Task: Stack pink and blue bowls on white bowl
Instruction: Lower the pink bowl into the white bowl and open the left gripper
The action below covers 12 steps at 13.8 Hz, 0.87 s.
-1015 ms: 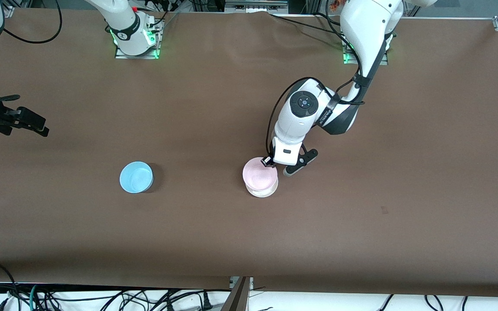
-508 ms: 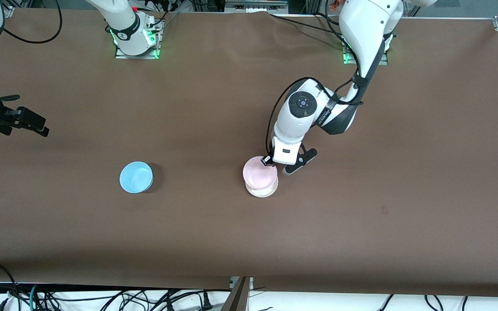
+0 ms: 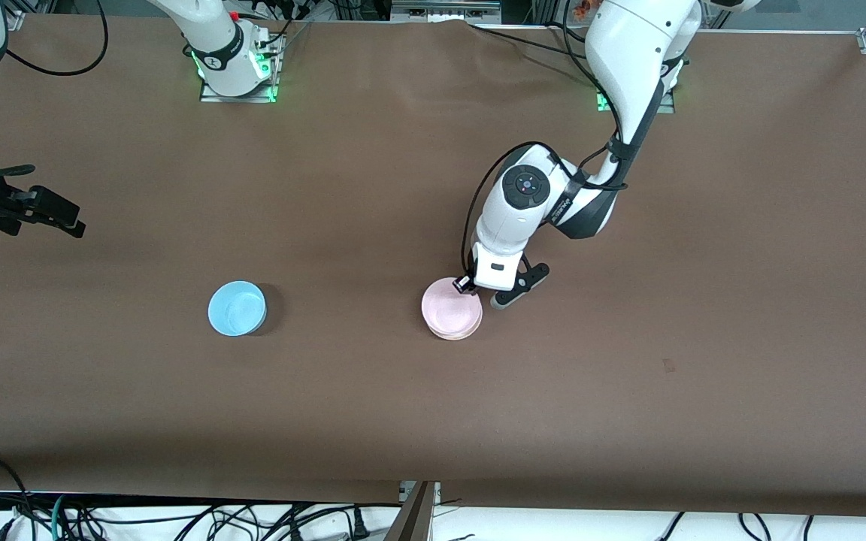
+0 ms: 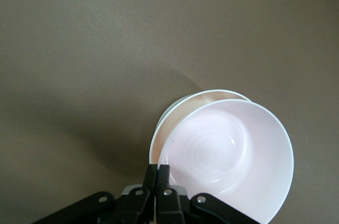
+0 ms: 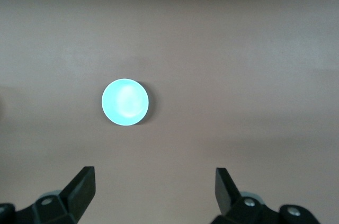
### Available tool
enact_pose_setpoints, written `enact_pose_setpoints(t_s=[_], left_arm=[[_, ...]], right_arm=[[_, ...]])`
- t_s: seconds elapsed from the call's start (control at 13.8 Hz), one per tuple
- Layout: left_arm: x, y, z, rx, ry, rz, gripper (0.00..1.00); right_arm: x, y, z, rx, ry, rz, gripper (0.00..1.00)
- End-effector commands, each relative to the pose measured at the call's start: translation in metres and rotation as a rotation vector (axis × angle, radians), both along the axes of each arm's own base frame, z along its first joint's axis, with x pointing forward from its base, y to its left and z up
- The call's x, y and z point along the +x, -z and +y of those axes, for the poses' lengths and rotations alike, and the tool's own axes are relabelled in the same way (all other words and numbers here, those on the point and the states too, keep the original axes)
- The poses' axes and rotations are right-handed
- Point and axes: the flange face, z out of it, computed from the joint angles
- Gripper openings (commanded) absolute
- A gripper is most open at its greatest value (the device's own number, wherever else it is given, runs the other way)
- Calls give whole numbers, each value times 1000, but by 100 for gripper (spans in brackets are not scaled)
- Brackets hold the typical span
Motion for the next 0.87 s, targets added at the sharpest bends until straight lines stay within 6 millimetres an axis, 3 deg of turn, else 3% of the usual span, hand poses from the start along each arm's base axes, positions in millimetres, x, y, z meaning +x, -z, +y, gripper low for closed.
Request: enact_pose_setpoints(t_s=[0.0, 0.29, 0.8], left_arm=[[3, 2, 3, -7, -18, -7, 0], [14, -2, 14, -6, -27, -20, 0], [11, 18, 8, -16, -31, -29, 0]], right_arm=[[0, -3, -1, 19, -1, -7, 100], [0, -3, -1, 19, -1, -8, 100], [0, -3, -1, 19, -1, -8, 100]])
